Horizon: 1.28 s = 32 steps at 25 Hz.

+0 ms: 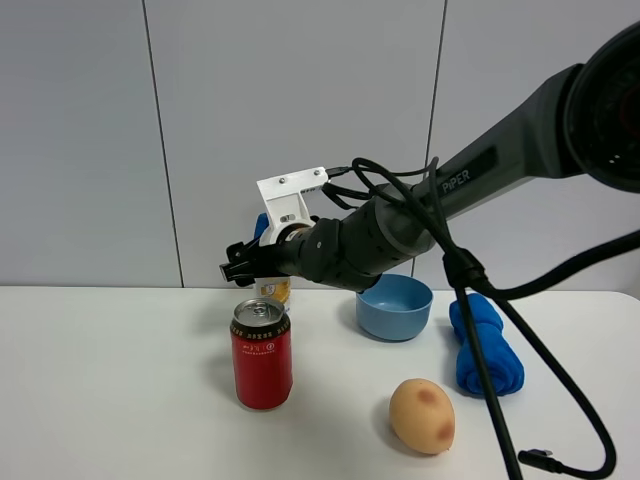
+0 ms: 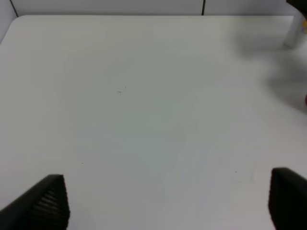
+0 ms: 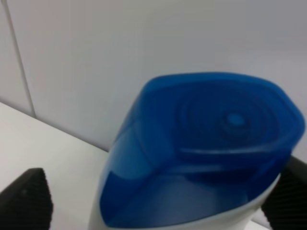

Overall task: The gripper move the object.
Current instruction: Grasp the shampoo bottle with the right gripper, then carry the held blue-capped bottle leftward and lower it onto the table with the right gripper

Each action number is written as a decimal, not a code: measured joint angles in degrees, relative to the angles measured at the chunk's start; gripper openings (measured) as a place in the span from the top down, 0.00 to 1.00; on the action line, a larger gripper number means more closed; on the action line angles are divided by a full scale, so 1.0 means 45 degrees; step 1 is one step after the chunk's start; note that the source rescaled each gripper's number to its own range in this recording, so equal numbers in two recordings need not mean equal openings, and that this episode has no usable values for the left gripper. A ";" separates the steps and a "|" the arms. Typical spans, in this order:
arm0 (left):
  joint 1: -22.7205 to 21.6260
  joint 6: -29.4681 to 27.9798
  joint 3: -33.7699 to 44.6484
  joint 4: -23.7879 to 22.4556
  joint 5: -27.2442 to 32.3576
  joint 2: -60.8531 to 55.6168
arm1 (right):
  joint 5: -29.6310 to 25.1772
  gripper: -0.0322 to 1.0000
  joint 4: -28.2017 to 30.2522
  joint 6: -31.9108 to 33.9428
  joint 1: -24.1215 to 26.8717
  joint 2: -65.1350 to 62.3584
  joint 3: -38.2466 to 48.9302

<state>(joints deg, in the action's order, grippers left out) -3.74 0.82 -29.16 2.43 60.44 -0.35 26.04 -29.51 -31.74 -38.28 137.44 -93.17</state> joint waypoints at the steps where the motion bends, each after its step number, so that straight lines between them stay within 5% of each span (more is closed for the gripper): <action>1: 0.0000 0.0000 0.0000 0.0000 0.0000 0.0000 | 0.0000 0.55 0.0000 0.0000 0.0000 0.0000 0.0000; 4: 0.0000 0.0000 0.0000 0.0000 0.0000 0.0000 | 0.0013 0.88 -0.0047 0.0012 0.0000 0.0000 0.0000; 6: 0.0000 0.0000 0.0000 0.0000 0.0000 0.0000 | 0.0062 0.95 -0.0165 0.0056 -0.0028 0.0000 0.0000; 20: 0.0000 0.0000 0.0000 0.0000 0.0000 0.0000 | 0.0396 0.95 -0.0398 0.0028 -0.0028 -0.0124 0.0000; 32: 0.0000 0.0000 0.0000 0.0000 0.0000 0.0000 | -0.3763 0.96 -0.0470 -0.0978 -0.0028 -0.3901 0.0000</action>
<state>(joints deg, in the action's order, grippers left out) -3.74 0.82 -29.16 2.43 60.44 -0.35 9.11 -31.63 -36.14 -38.41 119.88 -93.17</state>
